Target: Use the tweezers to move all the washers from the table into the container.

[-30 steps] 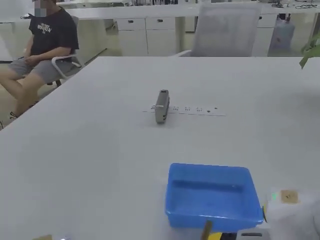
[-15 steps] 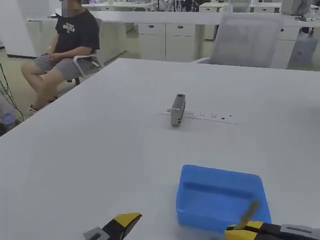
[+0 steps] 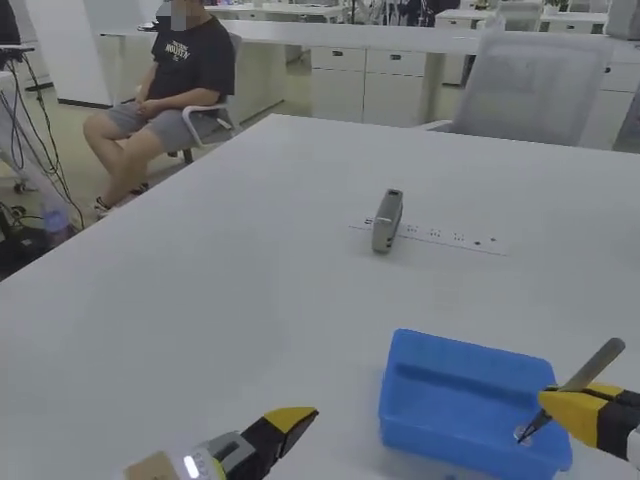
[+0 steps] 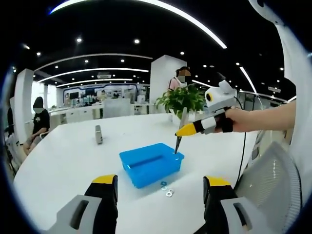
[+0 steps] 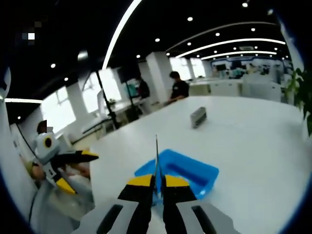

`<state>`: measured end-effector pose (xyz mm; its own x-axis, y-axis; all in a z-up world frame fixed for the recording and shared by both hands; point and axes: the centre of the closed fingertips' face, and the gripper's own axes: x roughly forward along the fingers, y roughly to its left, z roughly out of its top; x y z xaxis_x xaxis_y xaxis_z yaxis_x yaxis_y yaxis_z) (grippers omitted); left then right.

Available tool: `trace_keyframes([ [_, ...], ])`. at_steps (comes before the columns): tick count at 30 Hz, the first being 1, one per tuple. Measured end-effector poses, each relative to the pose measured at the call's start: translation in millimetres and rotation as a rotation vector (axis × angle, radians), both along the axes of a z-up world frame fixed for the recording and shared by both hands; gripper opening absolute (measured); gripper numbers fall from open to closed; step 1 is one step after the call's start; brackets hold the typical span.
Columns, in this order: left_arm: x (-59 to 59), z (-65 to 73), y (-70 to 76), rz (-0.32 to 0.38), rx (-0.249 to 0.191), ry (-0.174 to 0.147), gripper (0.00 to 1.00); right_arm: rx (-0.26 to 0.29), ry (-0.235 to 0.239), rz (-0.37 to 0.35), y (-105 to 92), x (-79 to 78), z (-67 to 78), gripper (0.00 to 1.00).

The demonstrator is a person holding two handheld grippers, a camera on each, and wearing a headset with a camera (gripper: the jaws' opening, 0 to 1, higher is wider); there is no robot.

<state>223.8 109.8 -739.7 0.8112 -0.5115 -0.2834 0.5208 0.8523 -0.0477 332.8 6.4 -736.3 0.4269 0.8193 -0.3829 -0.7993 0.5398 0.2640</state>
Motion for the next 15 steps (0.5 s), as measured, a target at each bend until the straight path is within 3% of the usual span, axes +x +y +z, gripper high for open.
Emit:
trace_keyframes([
  [2, -0.8, 6.2, -2.3, -0.005, -0.054, -0.008, 0.71, -0.009, -0.009, -0.022, -1.1, 8.1, -2.6, 0.03],
  [4, -0.2, 7.4, -0.8, 0.001, -0.077, -0.006, 0.70, -0.024, -0.024, -0.032, -1.2, 14.1, -5.3, 0.03],
  [11, -2.7, -6.3, -2.4, -0.007, -0.027, 0.049, 0.63, -0.079, -0.050, -0.052, 1.2, 31.0, -22.2, 0.03],
  [15, -3.0, -11.3, -0.6, -0.001, -0.020, 0.072, 0.63, -0.107, -0.060, -0.051, 2.3, 35.0, -32.3, 0.03],
])
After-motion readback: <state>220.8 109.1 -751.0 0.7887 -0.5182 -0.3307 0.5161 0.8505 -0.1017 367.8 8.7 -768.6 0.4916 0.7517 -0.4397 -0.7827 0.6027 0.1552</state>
